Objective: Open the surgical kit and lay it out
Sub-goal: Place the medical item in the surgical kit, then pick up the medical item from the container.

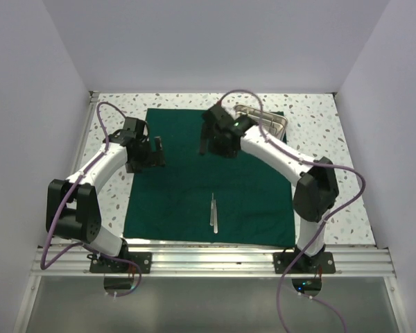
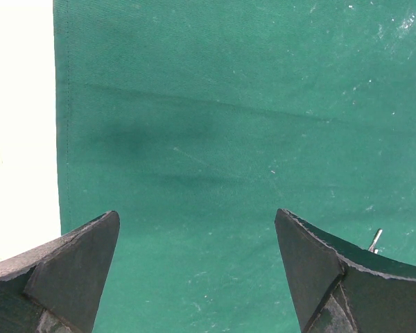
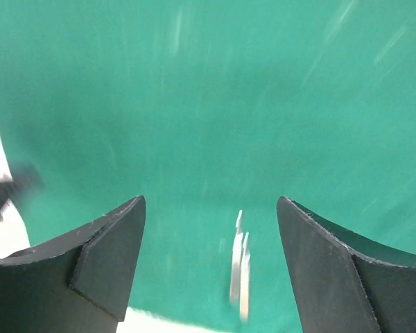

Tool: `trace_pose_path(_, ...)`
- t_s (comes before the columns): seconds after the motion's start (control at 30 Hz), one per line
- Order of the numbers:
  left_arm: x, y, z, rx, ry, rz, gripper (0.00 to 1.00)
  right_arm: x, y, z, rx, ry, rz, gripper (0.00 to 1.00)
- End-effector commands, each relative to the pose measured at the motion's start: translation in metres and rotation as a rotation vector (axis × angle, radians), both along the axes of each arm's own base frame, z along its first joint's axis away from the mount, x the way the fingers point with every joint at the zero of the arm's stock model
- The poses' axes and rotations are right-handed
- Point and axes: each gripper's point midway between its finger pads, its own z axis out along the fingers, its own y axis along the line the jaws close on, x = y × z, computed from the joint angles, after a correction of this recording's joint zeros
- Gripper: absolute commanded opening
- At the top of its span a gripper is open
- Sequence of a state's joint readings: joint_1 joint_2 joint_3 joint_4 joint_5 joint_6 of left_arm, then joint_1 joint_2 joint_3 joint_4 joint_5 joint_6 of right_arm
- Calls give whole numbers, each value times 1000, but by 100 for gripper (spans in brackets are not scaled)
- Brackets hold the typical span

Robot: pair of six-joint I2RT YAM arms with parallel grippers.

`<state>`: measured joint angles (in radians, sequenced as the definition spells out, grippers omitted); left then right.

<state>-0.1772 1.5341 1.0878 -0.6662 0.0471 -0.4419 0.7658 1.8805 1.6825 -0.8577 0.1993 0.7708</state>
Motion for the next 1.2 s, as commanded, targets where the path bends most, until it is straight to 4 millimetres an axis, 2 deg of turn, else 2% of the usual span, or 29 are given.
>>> trace_pose_path(0.0, 9, -1, 7, -3, -52, -6, 98, 79, -55, 39, -59, -138, -101, 80)
trace_pose_path(0.03, 8, -2, 7, -7, -49, -9, 98, 104, -72, 60, -69, -187, -147, 79)
trace_pose_path(0.07, 9, -2, 6, -8, -46, -9, 98, 117, -81, 63, -92, -200, -145, 79)
trace_pose_path(0.1, 9, -2, 7, -7, -46, -11, 98, 129, -86, 61, -105, -196, -153, 79)
trace_pose_path(0.13, 8, -2, 7, -7, -43, -13, 98, 151, -98, 59, -115, -191, -183, 79)
trace_pose_path(0.17, 9, -2, 6, -6, -39, -14, 98, 162, -104, 52, -132, -182, -181, 79)
trace_pose_path(0.2, 9, -2, 7, -5, -38, -14, 98, 177, -106, 66, -111, -222, -191, 78)
trace_pose_path(0.23, 9, -3, 7, -8, -36, -15, 98, 190, -117, 39, -143, -178, -208, 78)
trace_pose_path(0.3, 10, -4, 7, -11, -30, -14, 98, 205, -126, 30, -152, -182, -208, 77)
trace_pose_path(0.33, 9, -4, 6, -11, -21, -15, 98, 218, -135, 21, -154, -185, -230, 76)
trace_pose_path(0.4, 9, -4, 6, -13, -14, -13, 98, 229, -146, 12, -146, -187, -252, 75)
trace_pose_path(0.43, 8, -4, 5, -12, -8, -16, 98, 239, -157, 8, -136, -200, -282, 74)
trace_pose_path(0.53, 5, -4, 3, -9, 2, -21, 98, 255, -171, -3, -118, -216, -315, 72)
trace_pose_path(0.57, 3, -3, 1, -7, 11, -22, 98, 259, -173, -16, -130, -206, -310, 71)
trace_pose_path(0.6, 2, -4, -2, -11, 18, -23, 98, 266, -175, -10, -123, -230, -316, 70)
trace_pose_path(0.73, 0, -5, -10, -15, 42, -27, 98, 282, -180, -23, -132, -251, -321, 70)
trace_pose_path(1.03, 5, -3, -17, 5, 69, -23, 97, 290, -184, -73, -169, -213, -341, 68)
trace_pose_path(1.17, 3, -3, -23, 8, 89, -26, 97, 296, -191, -88, -211, -222, -360, 67)
